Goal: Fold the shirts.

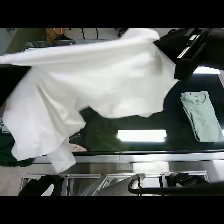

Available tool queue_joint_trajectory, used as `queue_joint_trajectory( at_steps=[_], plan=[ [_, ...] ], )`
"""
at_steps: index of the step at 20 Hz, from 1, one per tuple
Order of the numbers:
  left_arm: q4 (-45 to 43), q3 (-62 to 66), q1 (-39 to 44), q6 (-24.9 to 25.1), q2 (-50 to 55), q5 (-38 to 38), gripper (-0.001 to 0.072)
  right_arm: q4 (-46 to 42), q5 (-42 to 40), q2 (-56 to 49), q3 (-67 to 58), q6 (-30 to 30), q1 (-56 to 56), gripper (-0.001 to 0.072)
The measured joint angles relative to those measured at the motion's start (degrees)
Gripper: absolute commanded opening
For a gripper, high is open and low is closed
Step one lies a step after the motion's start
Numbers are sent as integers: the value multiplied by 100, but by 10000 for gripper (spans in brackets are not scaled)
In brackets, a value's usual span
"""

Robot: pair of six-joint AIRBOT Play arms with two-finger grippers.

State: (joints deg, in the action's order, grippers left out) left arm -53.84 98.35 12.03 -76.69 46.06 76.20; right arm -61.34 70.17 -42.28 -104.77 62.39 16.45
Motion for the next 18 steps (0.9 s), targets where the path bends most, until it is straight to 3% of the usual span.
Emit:
queue_joint_trajectory(
  at_steps=[6, 11, 12, 13, 14, 15, 16, 18],
  plan=[
    [-175, -1687, -2, 175, 1325, 160, 14, -848, 610, -1266, 887, 824, -7, 26],
    [-164, -2232, -144, 717, 3381, -105, 25, -1001, -66, -2734, 1915, 1058, -7, 26],
    [-149, -2068, -225, 748, 3827, -114, 96, -1001, -236, -2964, 1989, 1078, -7, 26],
    [-149, -1856, -310, 761, 4194, -87, 461, -1005, -417, -3161, 2048, 1110, -11, 34],
    [-162, -1602, -400, 761, 4511, 17, 699, -1064, -542, -3283, 2081, 1115, -24, 118],
    [-164, -1314, -496, 750, 4787, 129, 700, -1067, -691, -3357, 2087, 1117, -59, 272],
    [-160, -1029, -588, 708, 4999, 232, 701, -1064, -789, -3383, 2081, 1134, -111, 372],
    [-149, -601, -765, 632, 5202, 535, 701, -1043, -885, -3307, 2057, 1244, -304, 401]
  ],
)
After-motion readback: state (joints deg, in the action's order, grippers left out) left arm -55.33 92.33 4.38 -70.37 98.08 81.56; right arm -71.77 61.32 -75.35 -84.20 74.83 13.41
